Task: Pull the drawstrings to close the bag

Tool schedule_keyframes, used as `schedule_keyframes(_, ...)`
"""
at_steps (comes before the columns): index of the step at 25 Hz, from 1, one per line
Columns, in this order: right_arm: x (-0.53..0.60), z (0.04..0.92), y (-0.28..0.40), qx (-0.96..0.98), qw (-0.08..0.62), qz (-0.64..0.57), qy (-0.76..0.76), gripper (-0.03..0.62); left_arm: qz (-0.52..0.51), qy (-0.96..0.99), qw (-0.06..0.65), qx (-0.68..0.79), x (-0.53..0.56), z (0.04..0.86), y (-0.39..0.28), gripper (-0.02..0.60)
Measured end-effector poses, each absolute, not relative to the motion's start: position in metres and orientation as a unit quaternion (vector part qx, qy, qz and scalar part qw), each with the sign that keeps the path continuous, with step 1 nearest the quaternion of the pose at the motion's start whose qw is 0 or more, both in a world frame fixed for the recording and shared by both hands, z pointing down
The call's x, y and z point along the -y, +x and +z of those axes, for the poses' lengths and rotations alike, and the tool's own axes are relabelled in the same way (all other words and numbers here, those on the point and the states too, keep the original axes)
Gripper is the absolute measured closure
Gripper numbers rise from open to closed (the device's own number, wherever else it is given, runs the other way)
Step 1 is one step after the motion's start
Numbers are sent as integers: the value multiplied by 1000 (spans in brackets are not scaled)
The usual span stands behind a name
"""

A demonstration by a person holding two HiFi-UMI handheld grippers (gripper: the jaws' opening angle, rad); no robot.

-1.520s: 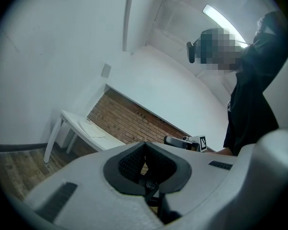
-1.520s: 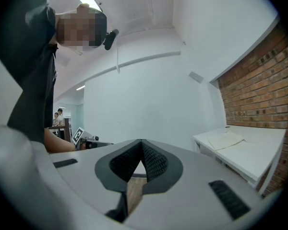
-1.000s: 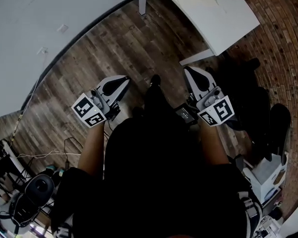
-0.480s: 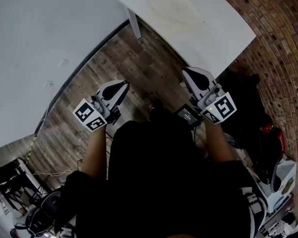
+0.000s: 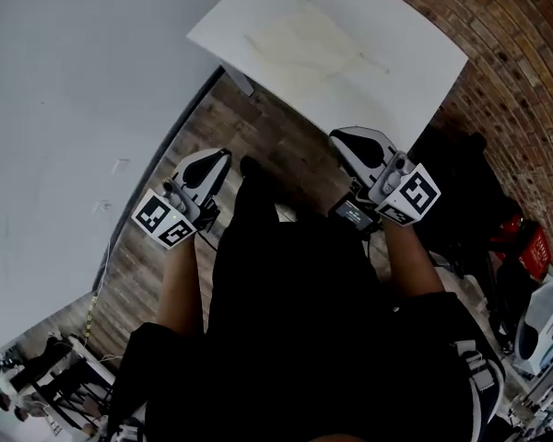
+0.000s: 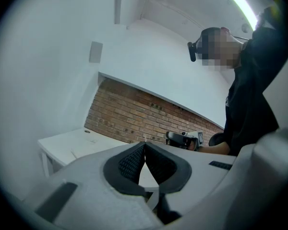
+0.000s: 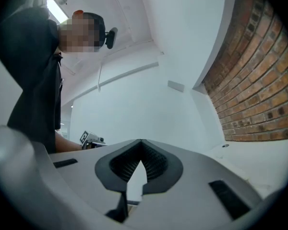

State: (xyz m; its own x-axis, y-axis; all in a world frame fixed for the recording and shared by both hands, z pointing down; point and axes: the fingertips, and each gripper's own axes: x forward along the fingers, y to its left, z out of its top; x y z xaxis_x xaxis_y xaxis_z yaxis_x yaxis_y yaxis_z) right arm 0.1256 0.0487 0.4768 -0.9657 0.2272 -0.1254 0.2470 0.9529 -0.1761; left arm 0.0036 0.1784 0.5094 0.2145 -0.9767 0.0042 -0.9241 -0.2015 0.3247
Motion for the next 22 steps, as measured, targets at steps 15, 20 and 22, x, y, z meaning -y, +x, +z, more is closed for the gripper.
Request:
schedule_keyframes(15,53,466,-8,-992,46,-117,-21,585,-52,844,148,513,-19,516,-186,565)
schedule_keyframes(20,79,470,-31,-989,11,-96,-110,518,5,889,134,438,39,537,-229,565)
schedule_keyframes(22,93,476,-27,-985,1,-95,-147,500,17,897,138,420,62,549,-241,563)
